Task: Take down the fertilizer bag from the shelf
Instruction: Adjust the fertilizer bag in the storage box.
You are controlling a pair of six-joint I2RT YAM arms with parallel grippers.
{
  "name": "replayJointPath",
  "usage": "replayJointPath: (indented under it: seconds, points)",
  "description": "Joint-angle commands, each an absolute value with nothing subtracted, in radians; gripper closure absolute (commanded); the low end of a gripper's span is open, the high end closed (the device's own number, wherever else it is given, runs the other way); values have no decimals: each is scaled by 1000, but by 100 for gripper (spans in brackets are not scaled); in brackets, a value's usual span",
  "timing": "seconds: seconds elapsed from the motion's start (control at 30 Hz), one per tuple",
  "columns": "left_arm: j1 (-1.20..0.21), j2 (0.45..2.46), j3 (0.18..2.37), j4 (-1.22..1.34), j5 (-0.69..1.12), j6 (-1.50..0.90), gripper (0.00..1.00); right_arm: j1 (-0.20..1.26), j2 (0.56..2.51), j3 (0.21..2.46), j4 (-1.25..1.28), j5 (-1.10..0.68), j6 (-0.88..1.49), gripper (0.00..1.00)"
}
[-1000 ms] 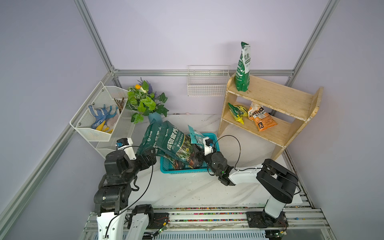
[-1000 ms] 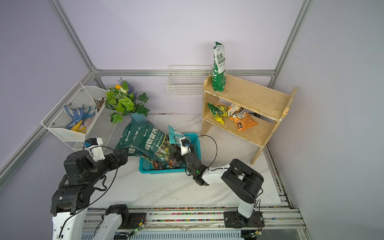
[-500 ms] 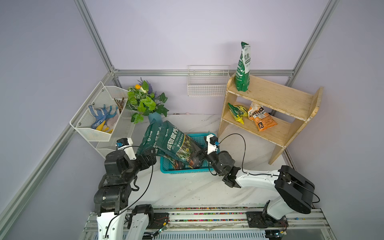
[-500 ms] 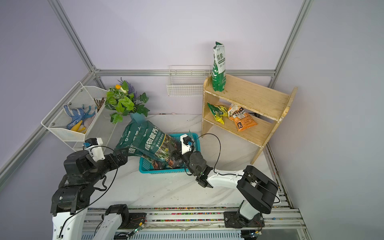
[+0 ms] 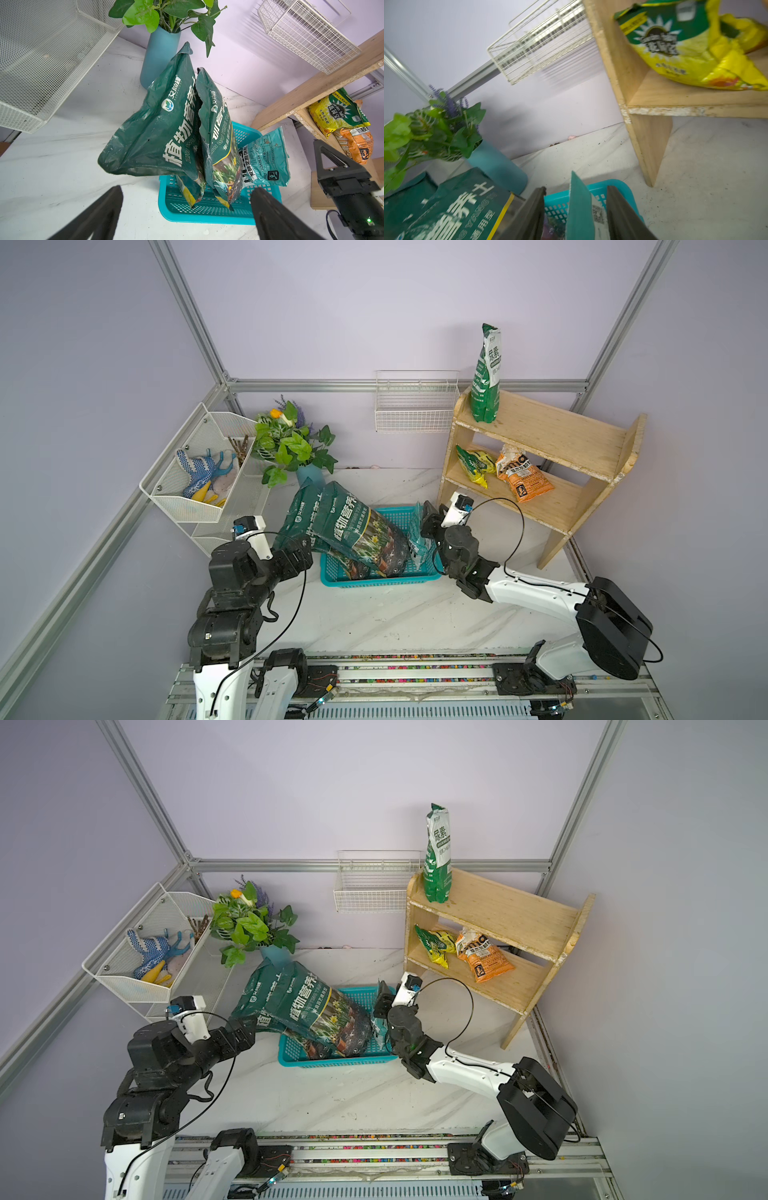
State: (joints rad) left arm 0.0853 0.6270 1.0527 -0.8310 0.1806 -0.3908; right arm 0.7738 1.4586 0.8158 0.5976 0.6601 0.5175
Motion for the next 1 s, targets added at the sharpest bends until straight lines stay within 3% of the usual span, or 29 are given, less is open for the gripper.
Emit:
replayJointPath:
  seconds: [0.0,0.5,0.97]
  points:
    - [91,618,1009,-818,192,-395,0,737,1457,785,518,648,673,55]
    - [90,617,1009,-818,195,-394,0,769,1793,878,674,226,837,71]
    - [90,617,1009,-818,194,-394,0,873,1876,1007,548,294,726,72]
